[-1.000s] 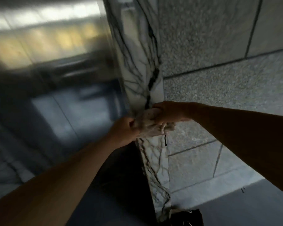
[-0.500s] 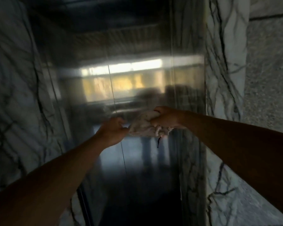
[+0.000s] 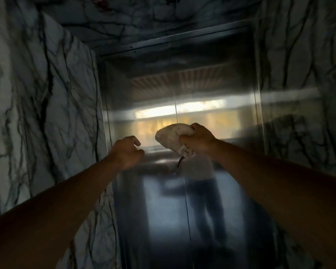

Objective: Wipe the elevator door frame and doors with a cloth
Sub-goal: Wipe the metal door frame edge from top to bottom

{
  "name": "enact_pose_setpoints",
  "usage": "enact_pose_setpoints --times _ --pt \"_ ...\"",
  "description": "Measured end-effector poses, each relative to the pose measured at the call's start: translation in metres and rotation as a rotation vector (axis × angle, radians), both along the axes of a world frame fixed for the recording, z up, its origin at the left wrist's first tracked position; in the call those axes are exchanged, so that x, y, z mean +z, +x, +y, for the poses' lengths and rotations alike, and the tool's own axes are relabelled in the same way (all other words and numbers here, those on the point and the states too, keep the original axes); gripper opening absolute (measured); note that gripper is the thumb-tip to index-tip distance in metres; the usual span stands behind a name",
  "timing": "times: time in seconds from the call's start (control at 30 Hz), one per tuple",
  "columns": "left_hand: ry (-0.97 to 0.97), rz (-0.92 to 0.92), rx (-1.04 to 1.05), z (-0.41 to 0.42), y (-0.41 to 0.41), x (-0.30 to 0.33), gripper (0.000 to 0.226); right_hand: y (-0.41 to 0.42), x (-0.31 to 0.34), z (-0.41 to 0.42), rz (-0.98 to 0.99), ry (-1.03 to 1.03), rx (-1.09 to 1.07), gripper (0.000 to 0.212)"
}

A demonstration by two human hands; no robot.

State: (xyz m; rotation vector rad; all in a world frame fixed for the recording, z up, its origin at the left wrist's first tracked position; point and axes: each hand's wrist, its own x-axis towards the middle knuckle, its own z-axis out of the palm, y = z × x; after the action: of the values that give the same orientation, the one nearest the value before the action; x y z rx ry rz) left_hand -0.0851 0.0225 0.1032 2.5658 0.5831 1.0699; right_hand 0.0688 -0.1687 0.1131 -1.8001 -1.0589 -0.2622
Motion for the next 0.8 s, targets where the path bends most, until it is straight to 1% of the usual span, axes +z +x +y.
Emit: enact_pose_setpoints --times 0.1,0.2,0.33,0.43,0.5,0.57,0.67,0.8 --pt "0.033 0.003 0.014 0.036 0.001 0.009 0.030 0.009 0.019 0.045 0.063 0.080 -0.021 0.024" --pt "0.057 0.010 0.040 0.065 0.008 0.019 0.031 0.018 0.036 0.079 0.106 0.181 -0.001 0.018" --pt "0.094 0.036 0.101 0.106 0.030 0.030 0.031 0.041 0.053 0.126 0.109 0.219 0.034 0.012" --pt "0.125 0.006 0.141 0.141 0.059 0.048 0.029 0.074 0.067 0.170 0.111 0.263 0.091 0.011" --pt "0.165 -0.004 0.183 0.162 0.080 0.061 0.030 0.095 0.076 0.196 0.094 0.287 0.119 0.014" --pt "0.197 -0.044 0.220 0.185 0.106 0.075 0.029 0.124 0.089 0.225 0.066 0.313 0.149 0.023" --pt "0.226 -0.057 0.273 0.213 0.136 0.100 0.025 0.156 0.107 0.257 0.095 0.350 0.215 0.030" --pt "0.277 -0.097 0.339 0.254 0.180 0.147 0.021 0.208 0.145 0.304 0.070 0.359 0.245 0.044"
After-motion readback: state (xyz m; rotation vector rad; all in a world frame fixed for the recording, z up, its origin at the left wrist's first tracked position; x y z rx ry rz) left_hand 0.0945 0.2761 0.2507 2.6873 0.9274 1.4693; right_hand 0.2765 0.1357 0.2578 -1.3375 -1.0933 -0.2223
